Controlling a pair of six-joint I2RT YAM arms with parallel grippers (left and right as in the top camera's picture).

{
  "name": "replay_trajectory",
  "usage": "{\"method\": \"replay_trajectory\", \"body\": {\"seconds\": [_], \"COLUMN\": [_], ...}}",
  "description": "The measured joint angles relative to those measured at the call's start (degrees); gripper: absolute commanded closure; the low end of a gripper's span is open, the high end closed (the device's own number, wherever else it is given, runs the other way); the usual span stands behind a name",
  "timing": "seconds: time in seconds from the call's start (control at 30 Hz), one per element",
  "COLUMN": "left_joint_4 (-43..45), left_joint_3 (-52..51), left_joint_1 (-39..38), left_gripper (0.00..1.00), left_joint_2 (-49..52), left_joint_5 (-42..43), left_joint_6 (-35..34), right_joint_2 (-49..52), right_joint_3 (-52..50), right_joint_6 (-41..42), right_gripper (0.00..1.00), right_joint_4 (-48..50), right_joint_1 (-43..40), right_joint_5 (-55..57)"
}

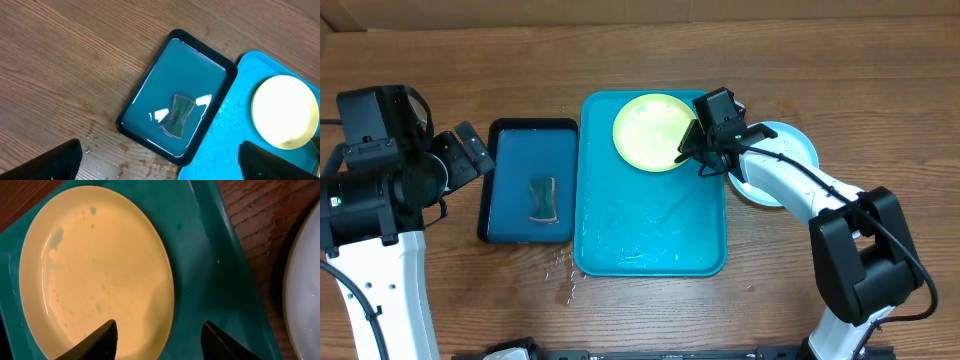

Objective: Clean dirty plates on tray and stack at the side

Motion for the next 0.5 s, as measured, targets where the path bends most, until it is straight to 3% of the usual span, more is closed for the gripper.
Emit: {"method": "replay_trajectory", "body": {"seconds": [0.13, 0.27, 0.5], "left_joint_4": [0.0, 0.0, 0.02], "left_joint_3": [0.0, 0.0, 0.0], "left_joint_1": [0.0, 0.0, 0.0], "left_gripper": [0.0, 0.0, 0.0], "left_joint_2": [0.0, 0.0, 0.0], "left_joint_5": [0.0, 0.0, -0.02], "left_joint_6": [0.02, 0.02, 0.0], "right_joint_2": [1.84, 4.2, 5.64], "right_joint_3": [0.0, 0.0, -0.07], "right_joint_6": [0.37, 0.61, 0.96], "right_gripper": [0.46, 0.56, 0.96], "right_joint_4": [1.2, 2.89, 4.52], "right_joint_1": [0.0, 0.0, 0.0], "right_joint_5": [-0.09, -0.72, -1.88]}}
